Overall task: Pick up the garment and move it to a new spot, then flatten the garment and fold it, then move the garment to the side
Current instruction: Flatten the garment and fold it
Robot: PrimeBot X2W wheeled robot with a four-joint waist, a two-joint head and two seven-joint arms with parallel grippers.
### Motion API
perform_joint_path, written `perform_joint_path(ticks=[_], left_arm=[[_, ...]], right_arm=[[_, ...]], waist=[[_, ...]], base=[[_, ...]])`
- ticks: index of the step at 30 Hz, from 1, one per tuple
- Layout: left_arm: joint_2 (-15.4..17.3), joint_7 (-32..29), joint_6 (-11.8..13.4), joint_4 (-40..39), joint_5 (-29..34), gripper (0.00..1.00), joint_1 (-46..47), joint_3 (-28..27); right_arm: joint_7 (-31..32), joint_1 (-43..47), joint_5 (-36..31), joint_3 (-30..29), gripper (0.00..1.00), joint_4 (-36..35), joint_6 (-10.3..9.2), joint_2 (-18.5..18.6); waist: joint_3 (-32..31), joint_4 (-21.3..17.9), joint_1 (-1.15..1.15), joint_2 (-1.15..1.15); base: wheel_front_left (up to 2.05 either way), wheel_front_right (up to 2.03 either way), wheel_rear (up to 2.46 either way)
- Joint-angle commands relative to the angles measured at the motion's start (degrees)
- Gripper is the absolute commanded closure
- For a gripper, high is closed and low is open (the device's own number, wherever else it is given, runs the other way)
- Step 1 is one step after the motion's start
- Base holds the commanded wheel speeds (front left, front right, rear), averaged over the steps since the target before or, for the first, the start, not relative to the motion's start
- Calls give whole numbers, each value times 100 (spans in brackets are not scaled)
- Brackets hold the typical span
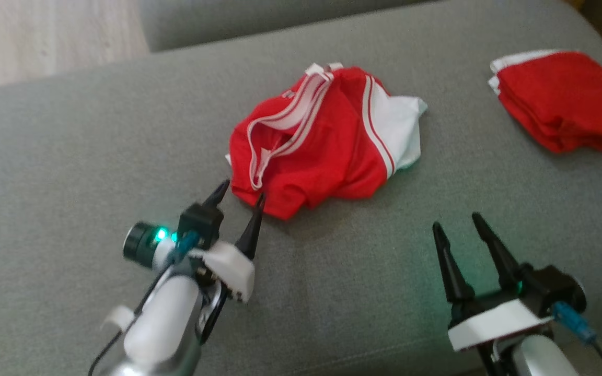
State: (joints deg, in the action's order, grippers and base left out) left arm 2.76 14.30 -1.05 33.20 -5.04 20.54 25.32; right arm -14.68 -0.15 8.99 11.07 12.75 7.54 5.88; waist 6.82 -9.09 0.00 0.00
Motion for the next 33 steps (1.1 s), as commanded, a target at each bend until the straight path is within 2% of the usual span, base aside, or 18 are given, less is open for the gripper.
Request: perform_joint_path(ticks=[1,15,17,18,19,25,30,33], left_arm=[[14,70,-13,14,-142,0,449,-44],[12,70,239,654,-380,0,1160,306],[12,70,237,618,-305,64,1186,341],[12,70,227,627,-290,88,1193,338],[12,70,215,634,-282,100,1200,327],[29,70,35,720,-232,100,1260,293],[20,70,-446,561,-525,100,1397,386],[15,70,-610,166,-1058,100,1612,618]], right_arm=[[-32,-279,-17,84,0,-224,-5,68],[-32,-514,-47,23,0,-262,-5,24],[-32,-516,-47,17,0,-256,-5,17],[-32,-515,-46,17,0,-251,-5,14],[-32,-516,-45,17,0,-247,-5,9],[-32,-534,-47,26,0,-207,-5,-28],[-32,-511,-36,23,0,-189,-5,-85],[-32,-512,-24,42,0,-167,-5,-127]], waist=[[305,-108,0,0],[577,-122,0,0],[573,-116,0,0],[569,-115,0,0],[565,-117,0,0],[502,-179,0,0],[326,-296,0,0],[213,-421,0,0]], base=[[0,0,0],[0,0,0],[0,0,0],[0,0,0],[0,0,0],[0,0,0],[0,0,0],[0,0,0]])
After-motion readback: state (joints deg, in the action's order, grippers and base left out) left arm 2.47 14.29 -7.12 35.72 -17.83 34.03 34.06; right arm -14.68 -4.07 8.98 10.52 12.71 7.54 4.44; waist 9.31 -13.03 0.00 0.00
